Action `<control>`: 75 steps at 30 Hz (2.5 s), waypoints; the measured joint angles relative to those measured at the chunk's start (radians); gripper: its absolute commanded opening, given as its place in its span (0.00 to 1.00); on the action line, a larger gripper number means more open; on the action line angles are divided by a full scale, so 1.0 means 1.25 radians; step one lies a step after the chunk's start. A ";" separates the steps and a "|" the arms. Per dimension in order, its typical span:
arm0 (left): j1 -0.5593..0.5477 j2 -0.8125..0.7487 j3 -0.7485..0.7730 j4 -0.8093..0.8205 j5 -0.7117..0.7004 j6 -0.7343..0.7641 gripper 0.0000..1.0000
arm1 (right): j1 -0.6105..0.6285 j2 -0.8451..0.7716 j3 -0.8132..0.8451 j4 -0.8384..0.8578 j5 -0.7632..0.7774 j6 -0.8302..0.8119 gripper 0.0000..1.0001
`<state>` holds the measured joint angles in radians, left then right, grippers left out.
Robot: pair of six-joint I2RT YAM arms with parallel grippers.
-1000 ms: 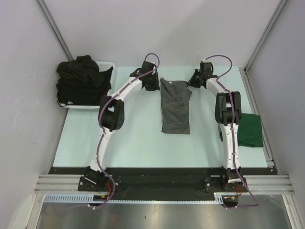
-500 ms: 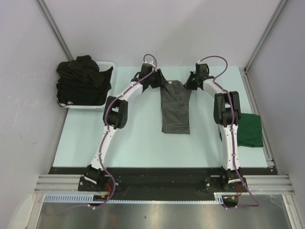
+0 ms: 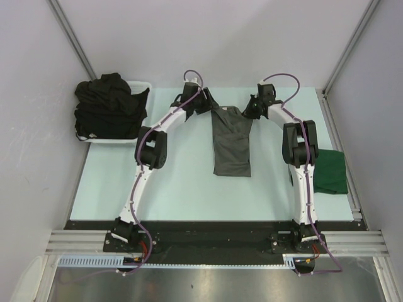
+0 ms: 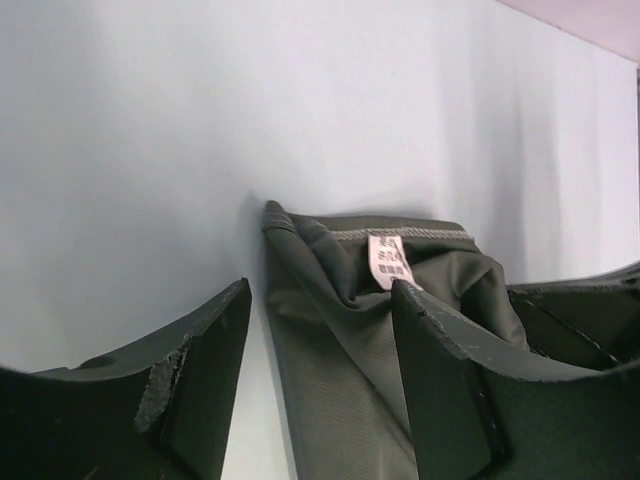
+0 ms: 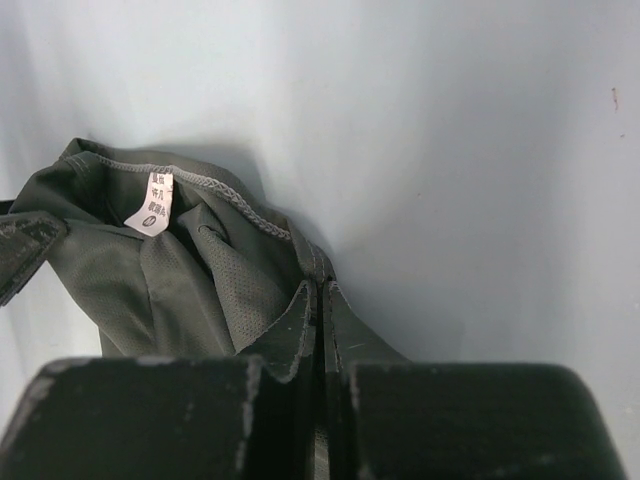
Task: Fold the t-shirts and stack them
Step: Grab one side of the 2/3 rectangular tshirt with both arms
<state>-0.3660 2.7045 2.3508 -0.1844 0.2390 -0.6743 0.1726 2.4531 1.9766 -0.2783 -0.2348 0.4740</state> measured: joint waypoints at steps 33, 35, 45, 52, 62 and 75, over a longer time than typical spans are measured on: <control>0.005 0.013 0.026 -0.035 -0.035 -0.056 0.46 | 0.000 0.000 0.000 0.001 -0.029 0.003 0.00; 0.001 0.014 0.026 -0.035 -0.032 -0.059 0.43 | 0.000 0.000 0.000 0.001 -0.029 0.003 0.00; -0.006 0.015 0.026 -0.034 -0.013 -0.068 0.15 | 0.003 -0.003 0.000 0.000 -0.029 0.003 0.00; -0.006 0.015 0.023 -0.033 -0.002 -0.067 0.00 | 0.008 -0.016 -0.017 0.003 -0.028 0.003 0.00; -0.012 -0.023 -0.066 -0.008 0.022 -0.041 0.00 | 0.016 -0.045 -0.028 0.005 -0.019 -0.002 0.00; -0.029 -0.099 -0.135 -0.060 0.028 0.031 0.00 | 0.026 -0.144 -0.114 0.031 0.011 -0.007 0.00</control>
<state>-0.4019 2.5809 2.1818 -0.2588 0.2737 -0.6350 0.2050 2.2734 1.8347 -0.2394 -0.2211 0.4652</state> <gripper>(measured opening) 0.011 0.020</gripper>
